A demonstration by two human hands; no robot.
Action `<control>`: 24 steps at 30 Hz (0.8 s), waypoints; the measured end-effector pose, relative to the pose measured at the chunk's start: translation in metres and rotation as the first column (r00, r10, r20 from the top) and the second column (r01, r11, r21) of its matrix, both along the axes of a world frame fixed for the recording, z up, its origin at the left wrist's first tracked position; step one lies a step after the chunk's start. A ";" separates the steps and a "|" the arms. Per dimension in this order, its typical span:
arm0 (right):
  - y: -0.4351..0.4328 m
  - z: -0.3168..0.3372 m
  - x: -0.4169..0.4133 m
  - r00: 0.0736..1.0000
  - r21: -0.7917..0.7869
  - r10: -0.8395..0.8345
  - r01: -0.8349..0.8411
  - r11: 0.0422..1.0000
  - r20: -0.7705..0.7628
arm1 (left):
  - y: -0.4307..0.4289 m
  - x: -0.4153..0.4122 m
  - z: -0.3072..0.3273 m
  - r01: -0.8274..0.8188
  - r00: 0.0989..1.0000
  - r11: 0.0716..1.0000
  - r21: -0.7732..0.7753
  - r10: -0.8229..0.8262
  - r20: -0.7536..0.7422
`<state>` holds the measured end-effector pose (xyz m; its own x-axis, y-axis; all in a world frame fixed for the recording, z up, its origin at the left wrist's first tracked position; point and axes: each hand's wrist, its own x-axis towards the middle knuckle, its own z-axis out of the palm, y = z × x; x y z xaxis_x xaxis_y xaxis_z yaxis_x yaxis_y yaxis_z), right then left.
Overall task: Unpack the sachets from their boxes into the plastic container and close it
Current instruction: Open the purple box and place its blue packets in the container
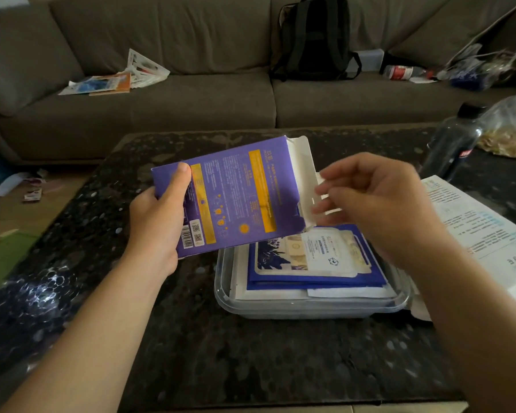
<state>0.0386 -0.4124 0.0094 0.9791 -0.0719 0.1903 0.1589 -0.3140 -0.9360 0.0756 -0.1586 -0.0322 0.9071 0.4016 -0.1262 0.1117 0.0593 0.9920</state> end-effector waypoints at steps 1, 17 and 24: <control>0.003 -0.001 -0.001 0.999 0.004 0.031 -0.031 1.000 -0.018 | -0.001 0.000 0.000 0.004 1.000 1.000 0.001 -0.004 0.000; 0.007 -0.012 0.004 0.973 -0.114 0.161 -0.181 0.977 -0.166 | 0.000 -0.002 0.001 0.028 0.999 0.999 0.035 -0.029 0.029; 0.011 -0.019 0.010 0.985 -0.066 0.125 -0.134 0.989 -0.122 | 0.002 -0.002 0.002 0.020 0.999 0.999 0.025 -0.021 0.047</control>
<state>0.0482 -0.4010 -0.0094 0.9950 0.0670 0.0737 0.0933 -0.3664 -0.9258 0.0734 -0.1569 -0.0299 0.9198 0.3856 -0.0732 0.0655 0.0330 0.9973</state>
